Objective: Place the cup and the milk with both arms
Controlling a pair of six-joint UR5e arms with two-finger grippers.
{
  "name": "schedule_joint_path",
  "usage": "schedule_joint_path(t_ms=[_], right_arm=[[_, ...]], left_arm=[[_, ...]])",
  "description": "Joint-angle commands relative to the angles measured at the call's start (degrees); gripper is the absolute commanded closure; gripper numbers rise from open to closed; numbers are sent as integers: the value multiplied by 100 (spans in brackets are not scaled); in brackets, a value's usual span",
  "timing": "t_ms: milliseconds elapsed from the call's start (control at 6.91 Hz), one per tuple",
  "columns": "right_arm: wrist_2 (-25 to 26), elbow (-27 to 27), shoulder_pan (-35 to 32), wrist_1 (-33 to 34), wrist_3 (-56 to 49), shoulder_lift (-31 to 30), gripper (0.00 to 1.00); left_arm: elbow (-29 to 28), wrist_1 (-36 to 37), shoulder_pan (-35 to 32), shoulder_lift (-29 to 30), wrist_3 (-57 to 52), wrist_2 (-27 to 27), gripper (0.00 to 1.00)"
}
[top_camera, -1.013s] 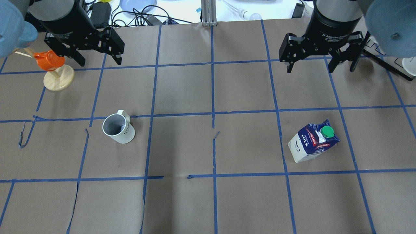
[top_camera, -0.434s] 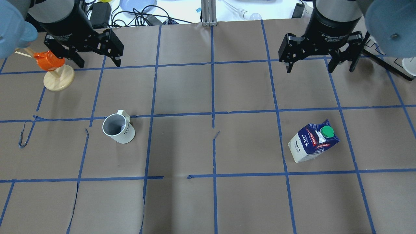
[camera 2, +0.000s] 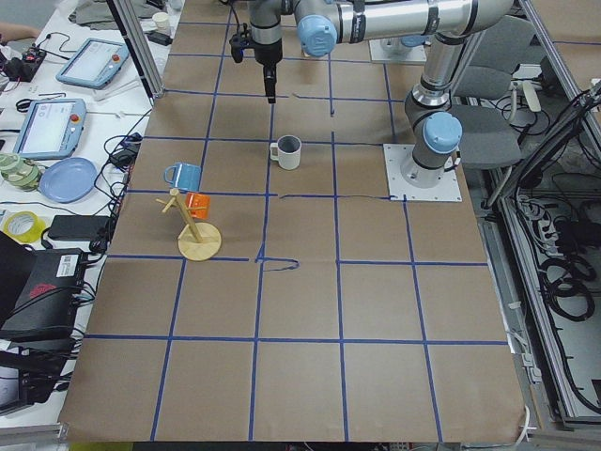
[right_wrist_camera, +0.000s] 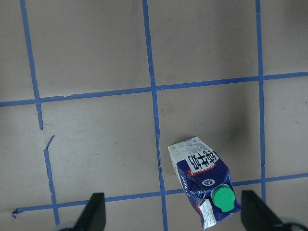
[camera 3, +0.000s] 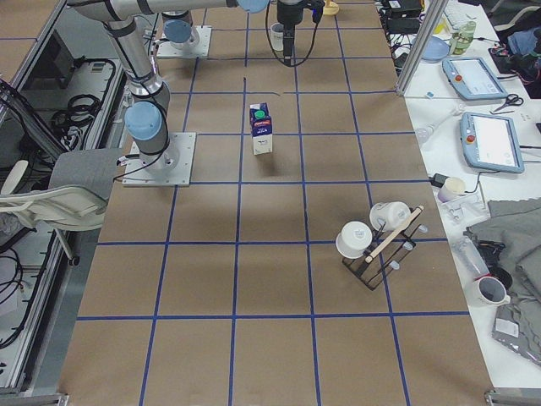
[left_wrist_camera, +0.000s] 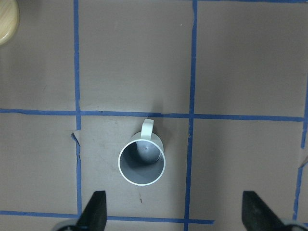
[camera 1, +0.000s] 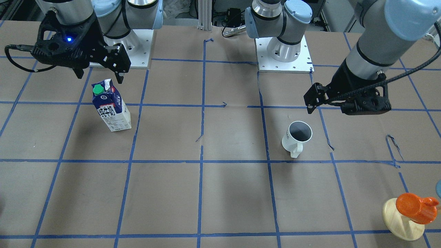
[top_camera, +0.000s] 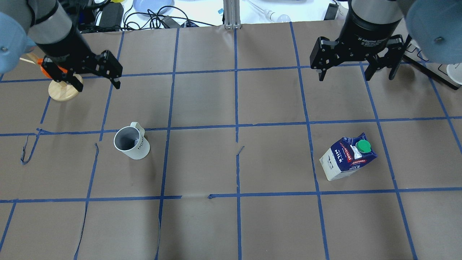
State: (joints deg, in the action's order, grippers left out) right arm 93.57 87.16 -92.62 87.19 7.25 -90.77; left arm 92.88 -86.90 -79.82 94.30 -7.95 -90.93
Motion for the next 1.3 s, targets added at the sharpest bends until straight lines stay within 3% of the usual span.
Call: schedule_joint_path(t_ms=[0, 289, 579, 868, 1013, 1158], right_arm=[[73, 238, 51, 0, -702, -28, 0], [91, 432, 252, -18, -1407, -46, 1], [91, 871, 542, 69, -2154, -107, 4], [108, 1328, 587, 88, -2447, -186, 4], [108, 1521, 692, 96, -2439, -186, 4], [108, 1549, 754, 105, -2448, -195, 4]], left_arm=[[1017, 566, 674, 62, -522, 40, 0], [1915, 1927, 836, 246, -883, 49, 0], [2050, 2002, 827, 422, -866, 58, 0], [2059, 2107, 801, 651, -822, 198, 7], [2059, 2116, 801, 712, -718, 198, 20], [2059, 2212, 792, 748, -725, 198, 52]])
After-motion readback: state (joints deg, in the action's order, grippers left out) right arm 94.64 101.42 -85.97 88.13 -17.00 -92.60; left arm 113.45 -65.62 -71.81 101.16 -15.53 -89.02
